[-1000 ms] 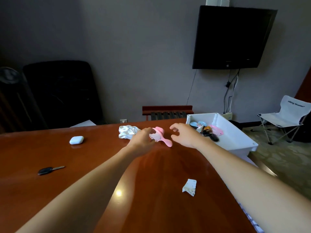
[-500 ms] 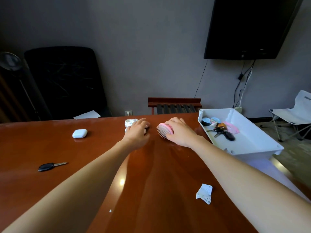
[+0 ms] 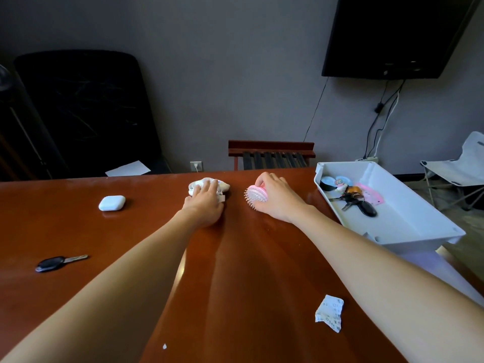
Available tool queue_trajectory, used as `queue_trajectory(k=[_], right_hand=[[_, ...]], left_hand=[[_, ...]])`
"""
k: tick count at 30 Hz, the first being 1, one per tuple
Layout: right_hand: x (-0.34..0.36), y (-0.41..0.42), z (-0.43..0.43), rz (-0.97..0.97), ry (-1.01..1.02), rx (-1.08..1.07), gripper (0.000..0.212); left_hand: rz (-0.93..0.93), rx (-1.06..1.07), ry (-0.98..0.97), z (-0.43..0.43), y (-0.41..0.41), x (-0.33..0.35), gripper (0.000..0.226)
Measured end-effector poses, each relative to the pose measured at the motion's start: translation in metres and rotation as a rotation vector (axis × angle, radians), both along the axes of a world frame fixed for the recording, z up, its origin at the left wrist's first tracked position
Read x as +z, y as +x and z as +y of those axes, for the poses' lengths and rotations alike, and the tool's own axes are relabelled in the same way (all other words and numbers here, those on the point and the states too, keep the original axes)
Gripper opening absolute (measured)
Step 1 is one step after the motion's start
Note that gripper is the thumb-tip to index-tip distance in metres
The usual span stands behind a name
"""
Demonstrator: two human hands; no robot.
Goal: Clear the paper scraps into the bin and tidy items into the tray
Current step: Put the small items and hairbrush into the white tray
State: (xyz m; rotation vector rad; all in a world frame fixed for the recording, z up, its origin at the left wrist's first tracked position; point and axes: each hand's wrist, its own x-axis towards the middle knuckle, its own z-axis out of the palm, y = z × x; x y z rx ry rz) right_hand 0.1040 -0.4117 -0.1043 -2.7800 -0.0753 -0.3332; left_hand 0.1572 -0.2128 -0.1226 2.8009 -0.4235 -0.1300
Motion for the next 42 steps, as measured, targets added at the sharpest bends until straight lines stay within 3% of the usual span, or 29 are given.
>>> queue_trajectory(k=[3, 9, 28, 42], right_hand=[[-0.001, -0.001, 0.001, -0.021, 0.005, 0.007, 0.051], [0.0, -0.011, 0.0, -0.028, 0.013, 0.027, 0.054], [0.073, -0.086, -0.083, -0.135, 0.038, -0.097, 0.044], [0.05, -0.087, -0.173, 0.079, 0.07, -0.117, 0.039]], left_hand=[[-0.077, -0.01, -0.034, 0.003, -0.004, 0.002, 0.048], [-0.181, -0.063, -0.049, 0.003, -0.018, 0.008, 0.04], [-0.31, -0.342, -0.177, -0.079, -0.099, 0.073, 0.037], [-0.317, -0.415, -0.154, -0.15, -0.084, 0.068, 0.04]])
